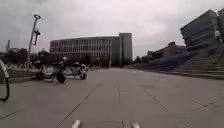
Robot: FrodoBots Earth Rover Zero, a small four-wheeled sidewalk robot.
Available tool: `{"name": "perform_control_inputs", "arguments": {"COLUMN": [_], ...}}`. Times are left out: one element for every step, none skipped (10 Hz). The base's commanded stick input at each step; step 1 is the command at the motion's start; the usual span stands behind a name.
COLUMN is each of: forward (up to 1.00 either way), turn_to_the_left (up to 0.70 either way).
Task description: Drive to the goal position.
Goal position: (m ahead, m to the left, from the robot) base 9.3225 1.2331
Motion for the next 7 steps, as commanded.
{"name": "perform_control_inputs", "arguments": {"forward": [0.85, 0.85, 0.85, 0.85, 0.85, 0.85, 0.85], "turn_to_the_left": [0.00, 0.00, 0.00, 0.00, 0.00, 0.00, 0.00]}}
